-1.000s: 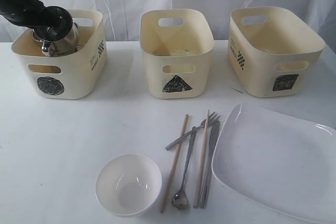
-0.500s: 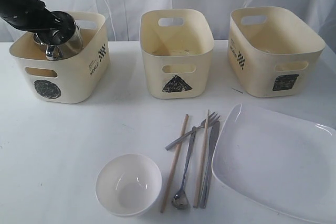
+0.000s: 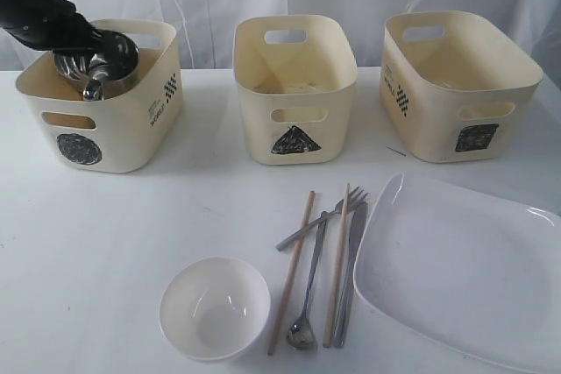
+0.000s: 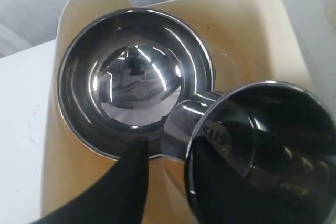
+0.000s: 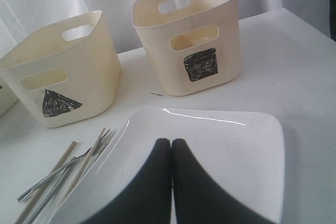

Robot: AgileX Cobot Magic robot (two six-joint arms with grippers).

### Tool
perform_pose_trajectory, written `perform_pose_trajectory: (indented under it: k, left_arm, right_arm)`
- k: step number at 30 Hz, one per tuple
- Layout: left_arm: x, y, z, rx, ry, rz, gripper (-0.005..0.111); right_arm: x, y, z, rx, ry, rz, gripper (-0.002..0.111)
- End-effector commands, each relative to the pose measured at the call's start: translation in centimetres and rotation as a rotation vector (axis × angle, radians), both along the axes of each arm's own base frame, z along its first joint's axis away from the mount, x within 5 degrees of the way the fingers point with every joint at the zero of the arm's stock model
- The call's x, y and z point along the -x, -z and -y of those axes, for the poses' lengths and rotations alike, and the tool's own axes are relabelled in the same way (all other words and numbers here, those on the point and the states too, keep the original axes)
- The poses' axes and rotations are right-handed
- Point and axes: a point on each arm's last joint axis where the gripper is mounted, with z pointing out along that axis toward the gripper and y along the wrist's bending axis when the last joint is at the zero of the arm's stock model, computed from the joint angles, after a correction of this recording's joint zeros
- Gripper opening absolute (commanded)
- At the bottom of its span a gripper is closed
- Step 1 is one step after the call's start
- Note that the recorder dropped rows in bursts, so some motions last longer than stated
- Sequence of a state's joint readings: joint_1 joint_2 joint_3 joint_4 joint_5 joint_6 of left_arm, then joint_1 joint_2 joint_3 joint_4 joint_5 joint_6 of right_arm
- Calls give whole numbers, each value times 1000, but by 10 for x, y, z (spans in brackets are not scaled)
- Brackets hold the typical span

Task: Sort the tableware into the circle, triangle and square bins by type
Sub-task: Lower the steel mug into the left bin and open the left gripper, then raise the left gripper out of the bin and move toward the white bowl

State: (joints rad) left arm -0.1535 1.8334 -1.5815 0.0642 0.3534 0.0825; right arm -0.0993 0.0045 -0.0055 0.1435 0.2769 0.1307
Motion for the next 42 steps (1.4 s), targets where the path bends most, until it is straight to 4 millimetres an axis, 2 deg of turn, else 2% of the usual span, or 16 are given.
perform_pose_trajectory:
  k: [1,9,15,27,33,37,42]
  left_arm:
    - [2,-9,1,36,-7,20,44]
    - [9,-41,0,50,-6,97,44]
    - [21,-56,-2,56,-5,92,44]
    - [68,-84,-5,78,13,-69,44]
    - [99,-104,2,183,86,-90,42]
    - [119,-106,5,213,148,-116,39]
    - [140,-84,4,188,176,-239,39]
  right_arm:
    - [0,1,0,0,-1,7,0]
    - [0,1,0,0,-1,7,0]
    - [0,1,0,0,-1,7,0]
    - [0,1,0,-28,4,9,0]
    - [0,1,0,-28,4,9,0]
    - [0,1,0,-28,4,9,0]
    - [0,1,0,-28,4,9,0]
